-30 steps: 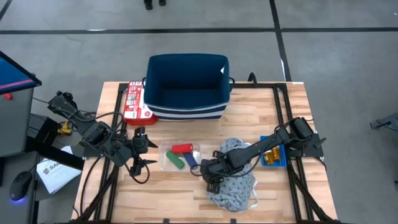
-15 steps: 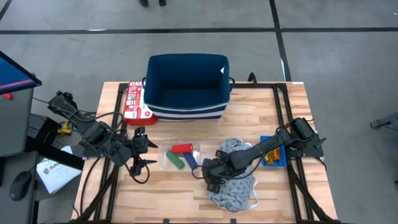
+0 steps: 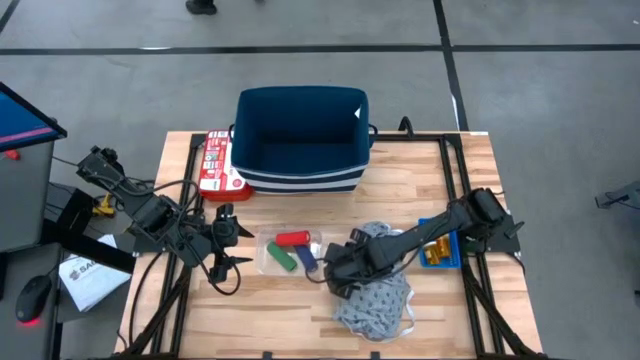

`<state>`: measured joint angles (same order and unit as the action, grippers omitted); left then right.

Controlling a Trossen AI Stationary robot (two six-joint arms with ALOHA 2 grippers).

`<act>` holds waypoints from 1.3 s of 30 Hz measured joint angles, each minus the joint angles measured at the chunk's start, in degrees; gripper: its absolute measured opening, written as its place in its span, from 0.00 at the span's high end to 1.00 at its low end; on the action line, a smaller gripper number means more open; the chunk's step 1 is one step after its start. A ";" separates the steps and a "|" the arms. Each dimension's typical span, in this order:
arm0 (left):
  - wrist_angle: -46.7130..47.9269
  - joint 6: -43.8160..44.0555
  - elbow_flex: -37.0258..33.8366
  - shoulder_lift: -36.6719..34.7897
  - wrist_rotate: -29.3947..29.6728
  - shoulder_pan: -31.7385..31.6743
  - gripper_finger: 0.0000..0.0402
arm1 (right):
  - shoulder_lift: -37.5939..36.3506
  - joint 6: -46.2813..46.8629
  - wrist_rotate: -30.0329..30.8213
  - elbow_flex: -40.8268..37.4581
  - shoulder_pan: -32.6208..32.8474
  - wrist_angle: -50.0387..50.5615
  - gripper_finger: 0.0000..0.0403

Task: Pick & place medical supplies in basket/bin
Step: Put the orange pill bottle into the small blue bin

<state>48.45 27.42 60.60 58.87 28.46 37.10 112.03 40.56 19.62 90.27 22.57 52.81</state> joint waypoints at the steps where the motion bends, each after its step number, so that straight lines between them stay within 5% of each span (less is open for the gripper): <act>1: 0.00 -0.02 0.00 0.00 -0.01 0.02 0.34 | 0.00 -0.01 0.67 0.93 -0.40 1.89 0.60; 20: 0.00 -0.13 0.00 0.00 0.65 0.02 0.34 | -0.09 7.17 15.56 12.53 -7.72 37.46 0.60; 39: 0.07 -0.08 0.00 0.00 0.65 0.02 0.34 | -7.43 21.20 11.31 -2.71 -6.13 37.06 0.61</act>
<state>48.51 27.34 60.60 58.87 29.10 37.12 104.59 61.76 30.93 87.57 16.44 89.87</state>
